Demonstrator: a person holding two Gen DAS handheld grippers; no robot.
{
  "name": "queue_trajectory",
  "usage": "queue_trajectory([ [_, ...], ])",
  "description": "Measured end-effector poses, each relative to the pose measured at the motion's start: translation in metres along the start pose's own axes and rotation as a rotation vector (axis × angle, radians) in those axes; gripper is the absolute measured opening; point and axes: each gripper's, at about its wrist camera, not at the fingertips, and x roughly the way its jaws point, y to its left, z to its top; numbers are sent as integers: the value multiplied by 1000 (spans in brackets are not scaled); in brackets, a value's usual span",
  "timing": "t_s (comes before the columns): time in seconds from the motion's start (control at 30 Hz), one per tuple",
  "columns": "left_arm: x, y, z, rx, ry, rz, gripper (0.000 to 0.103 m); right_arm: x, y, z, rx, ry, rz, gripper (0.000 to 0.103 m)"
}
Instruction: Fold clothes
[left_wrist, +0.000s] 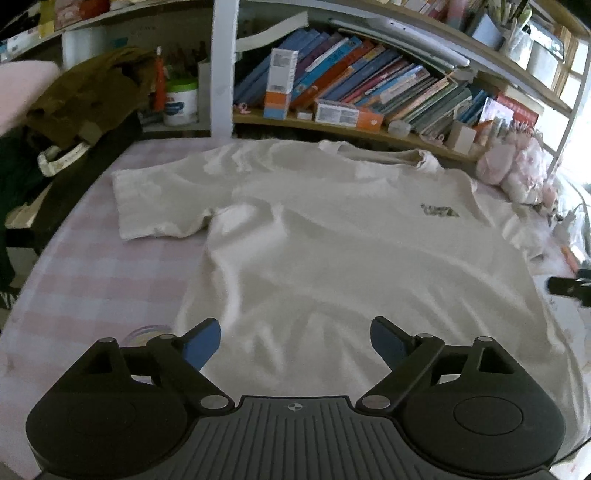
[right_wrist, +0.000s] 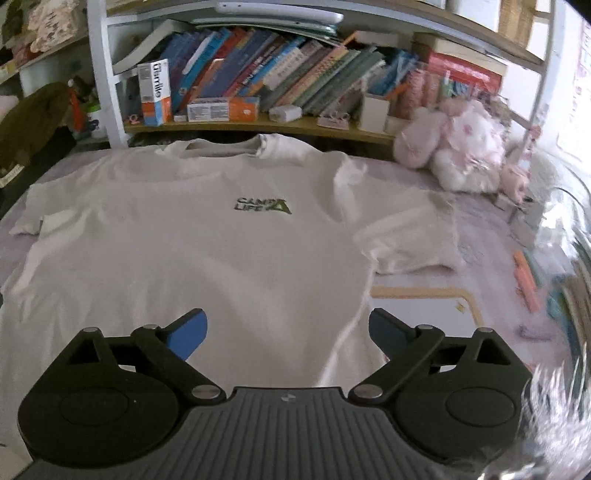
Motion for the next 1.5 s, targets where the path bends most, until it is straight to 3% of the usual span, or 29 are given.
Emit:
queue_trajectory([
  [0.37,54,-50,51,109,-13,-11,91,68,-4,42,-163,-27,101,96],
  [0.5,88,-49,73,114,-18,-77,87,106,-13,70,-233,-30,139,96],
  [0.57,107,-44,87,104,-7,-145,67,124,-18,87,-258,-40,154,84],
  [0.6,118,-41,96,94,6,-159,48,133,-20,96,-270,-44,161,79],
  [0.63,129,-39,105,86,16,-154,38,142,-22,104,-282,-49,169,70],
  [0.67,138,-36,114,81,21,-145,36,151,-24,113,-294,-53,176,65],
  [0.9,185,-15,175,114,-10,-67,37,214,-39,174,-380,-86,228,65],
  [1.03,213,-15,206,167,1,-8,39,241,-33,198,-517,-95,260,63],
  [1.2,252,-29,240,193,13,1,52,270,-21,213,-566,-18,298,47],
  [1.37,289,-63,248,334,65,15,59,287,-20,217,-528,19,294,33],
  [1.4,296,-70,247,378,72,30,55,290,-22,217,-515,20,297,32],
  [1.43,301,-76,246,420,76,45,25,293,-24,218,-497,20,299,30],
  [1.47,306,-79,245,450,81,60,10,296,-26,219,-475,18,300,29],
  [1.5,309,-80,245,463,76,75,10,300,-29,221,-446,16,299,29],
])
